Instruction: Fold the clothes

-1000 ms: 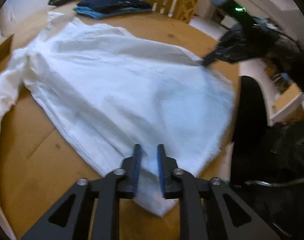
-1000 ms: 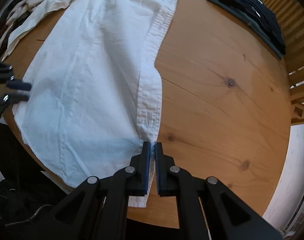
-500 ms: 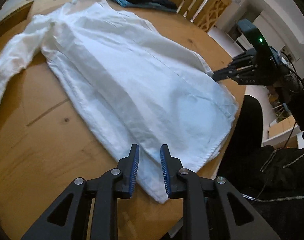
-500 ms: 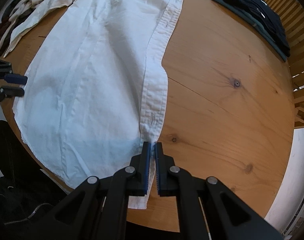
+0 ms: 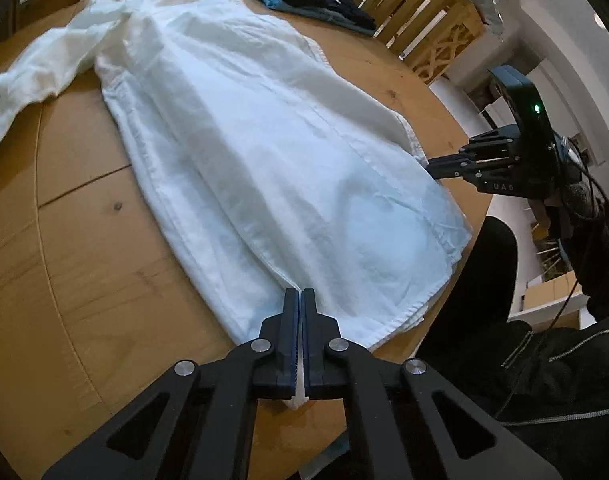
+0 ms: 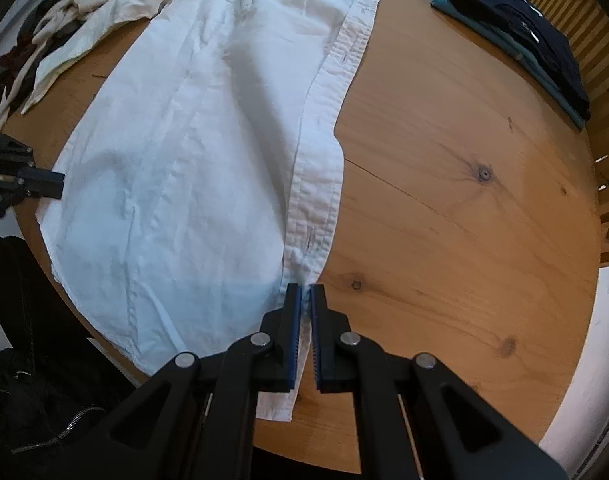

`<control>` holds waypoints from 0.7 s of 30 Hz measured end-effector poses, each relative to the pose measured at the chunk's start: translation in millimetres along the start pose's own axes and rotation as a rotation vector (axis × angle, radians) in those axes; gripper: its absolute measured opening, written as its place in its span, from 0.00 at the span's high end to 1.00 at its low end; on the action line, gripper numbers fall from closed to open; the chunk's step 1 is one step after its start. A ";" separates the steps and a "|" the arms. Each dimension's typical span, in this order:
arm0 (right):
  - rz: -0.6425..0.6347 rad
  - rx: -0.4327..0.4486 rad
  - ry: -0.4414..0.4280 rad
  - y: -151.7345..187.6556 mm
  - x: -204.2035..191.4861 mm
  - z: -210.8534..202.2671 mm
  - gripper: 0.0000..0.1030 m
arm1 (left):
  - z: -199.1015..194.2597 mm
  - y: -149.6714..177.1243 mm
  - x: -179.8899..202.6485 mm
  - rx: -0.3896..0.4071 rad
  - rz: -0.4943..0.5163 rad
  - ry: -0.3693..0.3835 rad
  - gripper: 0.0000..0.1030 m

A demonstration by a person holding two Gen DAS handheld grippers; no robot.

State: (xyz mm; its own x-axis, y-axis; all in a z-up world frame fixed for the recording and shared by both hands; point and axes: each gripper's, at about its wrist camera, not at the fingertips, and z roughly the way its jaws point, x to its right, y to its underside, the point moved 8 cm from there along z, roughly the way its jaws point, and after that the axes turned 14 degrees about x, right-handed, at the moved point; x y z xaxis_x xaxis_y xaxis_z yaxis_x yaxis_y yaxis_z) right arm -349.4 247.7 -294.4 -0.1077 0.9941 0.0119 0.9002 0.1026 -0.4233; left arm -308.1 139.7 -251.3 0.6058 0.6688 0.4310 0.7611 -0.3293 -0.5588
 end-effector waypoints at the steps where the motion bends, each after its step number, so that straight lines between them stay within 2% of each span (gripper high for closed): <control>1: 0.005 0.001 -0.004 0.0 0.3 -0.5 0.95 | -2.4 -3.1 1.8 0.016 -0.003 0.006 0.99; 5: 0.002 0.007 0.002 -3.5 0.1 -7.0 0.95 | -25.2 -23.0 10.7 0.109 -0.012 0.038 0.99; 8: -0.034 0.008 0.018 -7.4 -5.2 -15.0 0.95 | -45.3 -34.5 17.6 0.171 0.016 0.046 0.99; 13: -0.179 -0.150 0.122 4.5 -8.8 -13.1 0.93 | -51.1 -28.6 17.3 0.169 0.024 0.053 0.99; 15: -0.210 -0.128 0.182 -13.5 -3.7 -28.6 0.93 | -46.0 -25.1 19.5 0.170 0.016 0.066 0.99; 17: -0.221 -0.061 0.240 -49.2 -1.6 -51.8 0.92 | -41.3 -21.8 20.9 0.177 0.013 0.078 0.99; 18: -0.211 -0.014 0.247 -74.1 -6.2 -63.0 0.86 | -39.9 -21.2 21.9 0.180 0.013 0.085 0.99; 19: -0.209 0.032 0.220 -101.0 -32.2 -64.9 0.81 | -38.9 -21.1 23.3 0.182 0.014 0.090 0.99; 20: -0.212 0.075 0.184 -128.0 -65.2 -63.8 0.63 | -37.9 -21.1 24.6 0.184 0.017 0.094 0.99; 21: -0.235 0.107 0.133 -137.1 -78.4 -75.5 0.48 | -37.0 -21.4 25.9 0.185 0.021 0.095 0.99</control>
State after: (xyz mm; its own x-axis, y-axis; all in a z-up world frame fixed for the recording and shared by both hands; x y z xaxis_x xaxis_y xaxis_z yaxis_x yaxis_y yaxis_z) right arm -432.5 158.4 -168.8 -0.2455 0.9400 0.2368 0.8068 0.3336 -0.4876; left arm -300.1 139.4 -202.0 0.6468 0.5941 0.4783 0.6980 -0.2082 -0.6852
